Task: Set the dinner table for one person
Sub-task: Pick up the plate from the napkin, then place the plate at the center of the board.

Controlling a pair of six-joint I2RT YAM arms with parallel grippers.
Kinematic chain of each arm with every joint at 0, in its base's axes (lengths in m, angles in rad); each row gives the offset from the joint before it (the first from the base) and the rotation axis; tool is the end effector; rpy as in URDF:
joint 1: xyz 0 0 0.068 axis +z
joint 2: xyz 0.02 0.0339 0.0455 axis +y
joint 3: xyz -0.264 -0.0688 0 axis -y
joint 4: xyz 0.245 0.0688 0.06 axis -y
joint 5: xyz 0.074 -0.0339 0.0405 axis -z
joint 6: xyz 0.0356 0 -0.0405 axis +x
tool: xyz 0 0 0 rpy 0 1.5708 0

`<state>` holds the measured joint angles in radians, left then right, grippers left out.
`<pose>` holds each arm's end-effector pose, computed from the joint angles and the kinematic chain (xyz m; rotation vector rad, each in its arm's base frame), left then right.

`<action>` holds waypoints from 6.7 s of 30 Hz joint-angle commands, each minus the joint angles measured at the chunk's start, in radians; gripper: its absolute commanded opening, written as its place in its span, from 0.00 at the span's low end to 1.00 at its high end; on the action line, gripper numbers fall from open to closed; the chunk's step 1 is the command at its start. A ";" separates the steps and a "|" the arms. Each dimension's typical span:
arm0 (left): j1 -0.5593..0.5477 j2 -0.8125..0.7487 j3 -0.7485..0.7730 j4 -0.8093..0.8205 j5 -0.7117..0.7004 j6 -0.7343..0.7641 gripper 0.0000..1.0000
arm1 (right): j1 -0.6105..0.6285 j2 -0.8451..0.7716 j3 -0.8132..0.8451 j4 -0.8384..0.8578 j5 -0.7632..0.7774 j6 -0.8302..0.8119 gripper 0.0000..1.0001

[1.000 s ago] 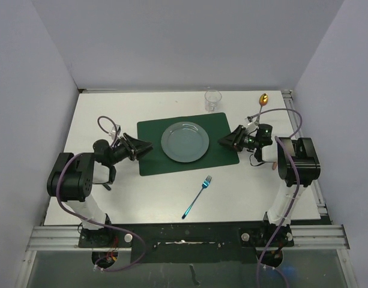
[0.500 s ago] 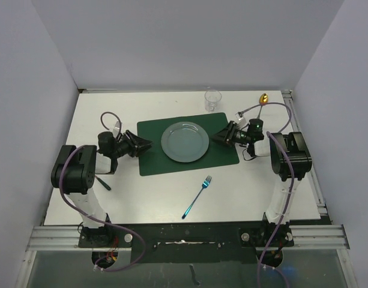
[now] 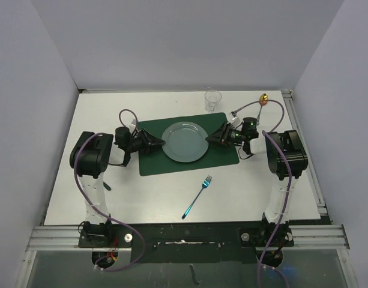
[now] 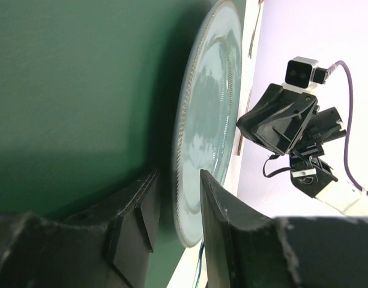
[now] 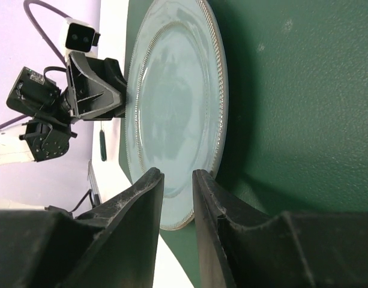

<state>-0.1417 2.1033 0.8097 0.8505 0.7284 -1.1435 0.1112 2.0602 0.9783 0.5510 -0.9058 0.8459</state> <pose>0.3626 -0.0757 0.0786 -0.5873 2.1695 -1.4948 0.3894 0.0717 0.1098 0.2138 2.2282 1.4999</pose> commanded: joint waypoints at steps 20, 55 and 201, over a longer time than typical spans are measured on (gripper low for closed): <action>-0.081 0.077 0.137 -0.030 -0.045 0.056 0.31 | -0.001 0.042 0.110 -0.235 0.046 -0.182 0.28; -0.079 0.107 0.169 -0.068 -0.027 0.082 0.29 | 0.025 0.102 0.190 -0.260 0.044 -0.169 0.28; -0.553 0.364 0.816 -0.417 0.140 0.199 0.00 | 0.094 -0.909 -0.327 -0.780 0.754 -0.289 0.56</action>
<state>-0.6163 2.4580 1.5848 0.4152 0.7761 -0.9409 0.1818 1.2251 0.5438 -0.3283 -0.0967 0.5892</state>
